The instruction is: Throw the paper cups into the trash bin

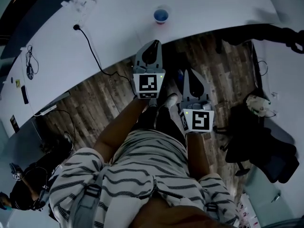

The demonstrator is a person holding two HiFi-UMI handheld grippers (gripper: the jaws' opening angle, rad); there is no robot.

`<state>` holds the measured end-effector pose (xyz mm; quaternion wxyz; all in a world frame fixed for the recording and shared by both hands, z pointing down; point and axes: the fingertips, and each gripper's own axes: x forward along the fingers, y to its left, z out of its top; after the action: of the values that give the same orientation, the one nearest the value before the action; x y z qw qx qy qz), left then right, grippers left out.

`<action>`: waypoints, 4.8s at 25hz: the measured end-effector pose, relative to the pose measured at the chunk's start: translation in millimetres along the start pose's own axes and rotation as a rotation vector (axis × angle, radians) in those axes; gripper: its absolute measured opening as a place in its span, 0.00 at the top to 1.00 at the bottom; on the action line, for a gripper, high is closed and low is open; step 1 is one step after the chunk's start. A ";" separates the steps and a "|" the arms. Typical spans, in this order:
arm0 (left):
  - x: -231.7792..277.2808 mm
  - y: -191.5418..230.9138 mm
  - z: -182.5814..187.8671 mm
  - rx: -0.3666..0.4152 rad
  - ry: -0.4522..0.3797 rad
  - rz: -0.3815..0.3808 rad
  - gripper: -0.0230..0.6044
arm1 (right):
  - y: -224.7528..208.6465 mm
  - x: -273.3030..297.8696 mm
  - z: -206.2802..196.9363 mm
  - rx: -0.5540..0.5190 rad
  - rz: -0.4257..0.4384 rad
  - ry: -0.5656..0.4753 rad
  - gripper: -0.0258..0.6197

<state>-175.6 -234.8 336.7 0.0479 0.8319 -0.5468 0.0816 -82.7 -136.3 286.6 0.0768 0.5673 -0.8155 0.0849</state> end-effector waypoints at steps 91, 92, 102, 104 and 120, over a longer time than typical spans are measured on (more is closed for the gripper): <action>156.5 37.2 -74.4 -0.042 0.114 0.027 0.49 | -42.1 11.5 -62.6 0.067 -0.092 0.067 0.95; 153.0 34.9 -69.3 -0.031 0.105 0.023 0.49 | -42.0 9.2 -60.9 0.067 -0.096 0.064 0.95; 114.3 13.0 -12.0 -0.045 0.033 -0.011 0.49 | -43.0 -17.5 -32.0 0.045 -0.121 0.024 0.95; 104.1 8.5 -3.0 -0.037 0.028 -0.023 0.49 | -40.3 -23.6 -27.8 0.040 -0.125 0.021 0.95; 33.2 -56.7 56.2 -0.002 -0.020 -0.136 0.49 | -42.5 -71.2 15.2 0.035 -0.181 -0.058 0.95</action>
<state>-106.0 -251.7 288.2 0.0487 0.8679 -0.4894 0.0693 -18.8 -89.3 258.2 0.0506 0.6422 -0.7611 0.0753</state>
